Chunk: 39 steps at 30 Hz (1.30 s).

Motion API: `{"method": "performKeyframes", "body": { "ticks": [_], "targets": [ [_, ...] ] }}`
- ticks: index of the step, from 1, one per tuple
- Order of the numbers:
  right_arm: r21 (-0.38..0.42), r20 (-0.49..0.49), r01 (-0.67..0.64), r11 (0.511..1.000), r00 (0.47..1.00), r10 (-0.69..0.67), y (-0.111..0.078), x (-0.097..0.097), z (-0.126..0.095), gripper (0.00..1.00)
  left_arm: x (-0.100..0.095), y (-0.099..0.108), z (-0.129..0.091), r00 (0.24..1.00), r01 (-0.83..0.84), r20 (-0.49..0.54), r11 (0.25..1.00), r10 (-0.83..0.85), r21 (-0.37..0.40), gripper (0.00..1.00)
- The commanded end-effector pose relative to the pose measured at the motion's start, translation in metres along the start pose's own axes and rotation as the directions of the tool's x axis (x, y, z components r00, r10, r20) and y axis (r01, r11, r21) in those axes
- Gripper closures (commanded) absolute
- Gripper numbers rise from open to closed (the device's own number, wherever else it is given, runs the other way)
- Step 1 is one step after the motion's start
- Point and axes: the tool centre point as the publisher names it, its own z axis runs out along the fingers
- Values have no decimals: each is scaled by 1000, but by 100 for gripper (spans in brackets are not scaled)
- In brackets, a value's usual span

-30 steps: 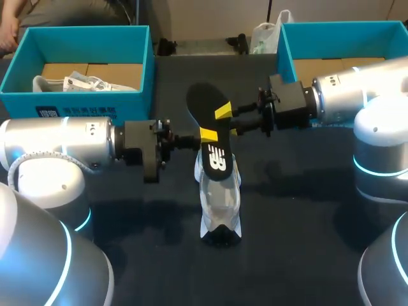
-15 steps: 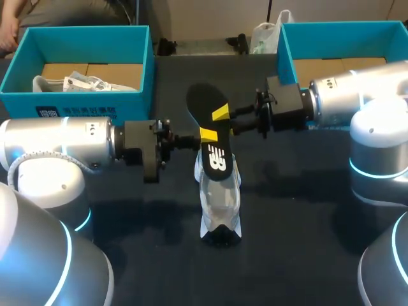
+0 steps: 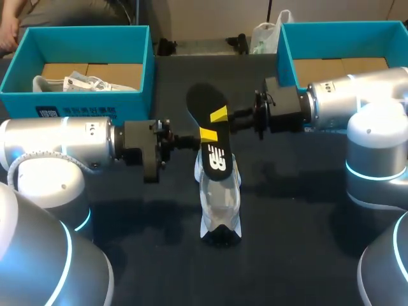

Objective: Take the shoe out of the shoebox, open the shoe tongue, remove and reinsert the insole, then place the shoe into the shoebox

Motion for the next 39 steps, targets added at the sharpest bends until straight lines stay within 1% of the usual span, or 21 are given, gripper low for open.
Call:
{"method": "performKeyframes", "body": {
  "ticks": [1,8,9,10,14,19,22,24,26,30,31,35,39],
  "targets": [
    [2,-6,4,1000,1000,-4,2,0,3,100,0,-1,1,1000,-2,1,1000,2,-3,100],
    [1,-24,20,1000,1000,-20,1,1,4,100,1,-1,1,1000,-1,1,1000,1,-3,100],
    [0,-26,23,1000,999,-23,1,2,3,100,1,-1,0,1000,3,-5,1000,-3,-3,60],
    [0,-26,24,1000,999,-24,1,2,3,100,0,-1,-3,1000,10,-8,1000,-10,-10,0],
    [-6,-28,28,1000,999,-28,-2,0,1,100,-5,-1,-22,999,50,-15,999,-50,-11,0],
    [-12,-27,27,1000,999,-27,-6,-4,-1,100,-6,5,-54,995,71,-72,997,-70,8,0],
    [-7,-24,27,1000,999,-27,-8,-7,-1,100,-7,16,-74,989,88,-120,996,-86,14,0],
    [-6,-23,25,1000,999,-25,-10,-10,-1,100,-9,21,-83,987,105,-129,994,-101,25,0],
    [-4,-26,19,1000,999,-19,-11,-16,0,100,-11,28,-94,982,95,-166,995,-89,31,0],
    [-4,-27,11,1000,1000,-11,-11,-19,2,100,-18,37,-104,973,96,-215,993,-81,62,0],
    [-5,-25,8,1000,1000,-8,-11,-21,3,100,-20,41,-107,967,96,-242,993,-77,66,0],
    [-6,-20,-1,1000,1000,1,-12,-25,4,100,-24,55,-113,944,110,-325,983,-58,145,0],
    [-8,-12,-16,1000,1000,16,-14,-32,5,100,-23,58,-115,943,104,-329,983,-50,149,0]
  ]
}}
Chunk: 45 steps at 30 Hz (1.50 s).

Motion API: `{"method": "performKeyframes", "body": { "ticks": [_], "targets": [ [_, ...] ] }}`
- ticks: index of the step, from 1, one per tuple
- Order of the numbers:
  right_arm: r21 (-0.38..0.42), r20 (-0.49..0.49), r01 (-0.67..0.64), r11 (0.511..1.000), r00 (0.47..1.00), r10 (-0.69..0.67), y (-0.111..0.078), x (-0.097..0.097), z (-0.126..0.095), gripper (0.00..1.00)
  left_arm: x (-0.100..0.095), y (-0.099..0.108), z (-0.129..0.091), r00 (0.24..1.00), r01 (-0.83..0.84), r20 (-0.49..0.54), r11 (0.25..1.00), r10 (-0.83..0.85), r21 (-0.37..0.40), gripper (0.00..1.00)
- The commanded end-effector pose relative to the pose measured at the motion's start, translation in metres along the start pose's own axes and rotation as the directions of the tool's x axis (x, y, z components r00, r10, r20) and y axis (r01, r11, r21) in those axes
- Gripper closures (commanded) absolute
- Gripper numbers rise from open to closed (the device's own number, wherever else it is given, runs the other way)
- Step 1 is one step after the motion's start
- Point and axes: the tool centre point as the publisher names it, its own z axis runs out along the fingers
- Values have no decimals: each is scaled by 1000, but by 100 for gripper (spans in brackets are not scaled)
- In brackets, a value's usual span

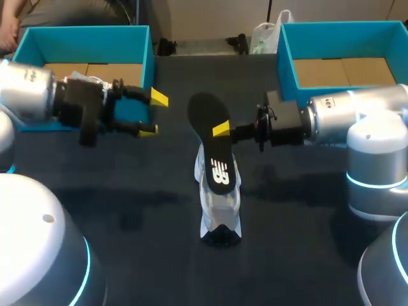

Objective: Take the shoe out of the shoebox, open the shoe tongue, remove and reinsert the insole, then place the shoe into the shoebox

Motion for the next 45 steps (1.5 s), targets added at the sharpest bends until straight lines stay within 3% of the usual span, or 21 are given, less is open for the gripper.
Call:
{"method": "performKeyframes", "body": {
  "ticks": [1,9,13,15,17,18,27,31,34,40,45],
  "targets": [
    [-8,6,-4,1000,1000,4,-2,-7,3,100,-4,7,-7,998,5,-58,997,0,83,0],
    [-28,7,-18,999,1000,19,-1,-17,3,100,-9,7,-10,998,-16,-63,996,22,87,0],
    [-32,6,-30,999,1000,31,-2,-21,3,100,-16,22,-19,979,4,-204,997,13,83,0],
    [-32,6,-30,999,1000,31,-2,-21,3,100,-22,31,-26,974,15,-228,996,4,84,0],
    [-32,6,-30,999,1000,31,-2,-21,3,100,-32,40,-33,963,-44,-264,998,51,34,0],
    [-32,6,-30,999,1000,31,-2,-21,3,100,-35,43,-35,961,-67,-270,998,63,-5,0],
    [-32,6,-30,999,1000,31,-2,-21,3,100,-35,43,-35,961,-67,-270,998,63,-5,0],
    [-32,6,-30,999,1000,31,-2,-21,3,100,-52,55,-15,899,-14,-437,1000,13,1,0],
    [-32,6,-30,999,1000,31,-2,-21,3,100,-60,59,-6,862,4,-507,1000,11,28,0],
    [-32,6,-30,999,1000,31,-2,-21,3,100,-65,61,13,773,147,-630,987,-75,63,0],
    [-32,6,-30,999,1000,31,-2,-21,3,100,-66,59,31,684,155,-729,984,-39,93,0]
  ]
}}
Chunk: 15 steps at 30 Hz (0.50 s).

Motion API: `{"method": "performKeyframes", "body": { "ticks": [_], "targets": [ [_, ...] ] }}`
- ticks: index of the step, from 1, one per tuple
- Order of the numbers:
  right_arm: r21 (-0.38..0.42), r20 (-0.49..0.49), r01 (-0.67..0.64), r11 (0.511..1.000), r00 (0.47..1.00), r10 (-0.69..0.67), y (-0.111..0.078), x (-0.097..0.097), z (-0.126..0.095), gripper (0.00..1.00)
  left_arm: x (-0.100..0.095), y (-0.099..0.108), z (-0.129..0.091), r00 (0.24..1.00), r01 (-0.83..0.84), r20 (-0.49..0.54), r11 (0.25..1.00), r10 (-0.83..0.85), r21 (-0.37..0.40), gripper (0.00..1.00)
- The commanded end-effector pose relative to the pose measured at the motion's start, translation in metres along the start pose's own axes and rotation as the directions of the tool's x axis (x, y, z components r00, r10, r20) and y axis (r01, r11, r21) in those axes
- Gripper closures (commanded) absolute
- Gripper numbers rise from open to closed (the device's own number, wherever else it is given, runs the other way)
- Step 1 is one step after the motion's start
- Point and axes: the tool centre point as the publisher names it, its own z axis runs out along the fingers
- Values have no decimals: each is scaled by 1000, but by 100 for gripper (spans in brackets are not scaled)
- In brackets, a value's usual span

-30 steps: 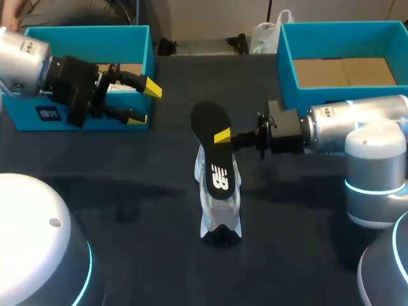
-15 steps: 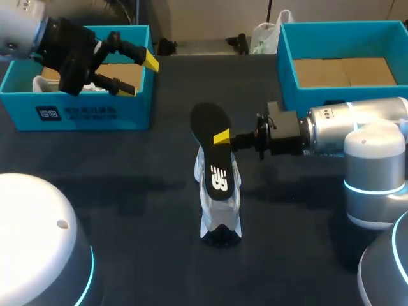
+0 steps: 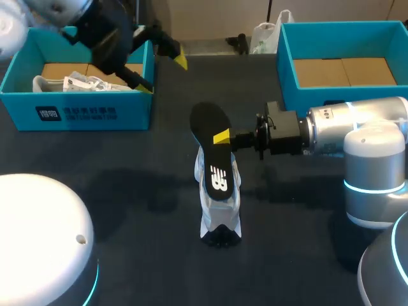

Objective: Take the shoe out of the shoebox, open the shoe tongue, remove and reinsert the insole, then place the shoe into the shoebox

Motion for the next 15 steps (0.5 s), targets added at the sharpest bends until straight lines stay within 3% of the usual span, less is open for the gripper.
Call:
{"method": "performKeyframes", "body": {
  "ticks": [1,15],
  "targets": [
    [-2,2,-1,1000,1000,1,-1,0,2,100,-20,15,16,951,3,-307,998,18,69,0],
    [-2,2,-1,1000,1000,1,-1,0,2,100,-23,24,45,866,41,-498,989,34,139,0]
  ]
}}
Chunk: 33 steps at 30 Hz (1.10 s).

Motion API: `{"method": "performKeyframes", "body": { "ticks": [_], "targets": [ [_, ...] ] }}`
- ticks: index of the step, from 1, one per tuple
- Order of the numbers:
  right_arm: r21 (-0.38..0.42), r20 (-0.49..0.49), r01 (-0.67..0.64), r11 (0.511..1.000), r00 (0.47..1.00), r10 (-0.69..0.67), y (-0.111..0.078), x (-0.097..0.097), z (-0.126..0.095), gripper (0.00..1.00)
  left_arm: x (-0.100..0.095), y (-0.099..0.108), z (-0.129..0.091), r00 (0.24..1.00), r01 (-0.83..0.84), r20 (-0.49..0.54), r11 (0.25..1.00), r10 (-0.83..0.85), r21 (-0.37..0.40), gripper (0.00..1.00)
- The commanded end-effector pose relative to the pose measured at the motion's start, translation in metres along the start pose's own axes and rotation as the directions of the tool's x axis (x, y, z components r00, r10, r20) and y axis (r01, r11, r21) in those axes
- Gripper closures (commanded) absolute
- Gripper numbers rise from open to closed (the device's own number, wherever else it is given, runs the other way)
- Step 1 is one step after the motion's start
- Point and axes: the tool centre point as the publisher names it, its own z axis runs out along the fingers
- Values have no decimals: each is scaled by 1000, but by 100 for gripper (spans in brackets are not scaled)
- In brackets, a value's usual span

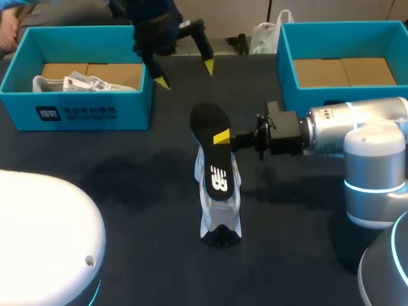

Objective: Take the shoe out of the shoebox, open the shoe tongue, remove and reinsert the insole, then place the shoe into the shoebox

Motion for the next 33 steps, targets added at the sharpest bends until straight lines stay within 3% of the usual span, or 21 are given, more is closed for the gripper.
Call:
{"method": "performKeyframes", "body": {
  "ticks": [1,15,19,26,33],
  "targets": [
    [-2,3,-1,1000,1000,1,0,0,2,100,-10,11,8,973,14,-229,999,-5,37,0],
    [-2,3,-1,1000,1000,1,0,0,2,100,-40,-1,24,958,-83,-272,996,86,24,0],
    [-2,3,-1,1000,1000,1,0,0,2,100,-38,0,28,964,-105,-249,994,95,-26,0],
    [-2,3,-1,1000,1000,1,0,0,2,100,7,0,15,995,-44,87,996,50,-74,0],
    [-2,3,-1,1000,1000,1,0,0,2,100,43,-4,7,914,46,405,993,0,-105,0]
  ]
}}
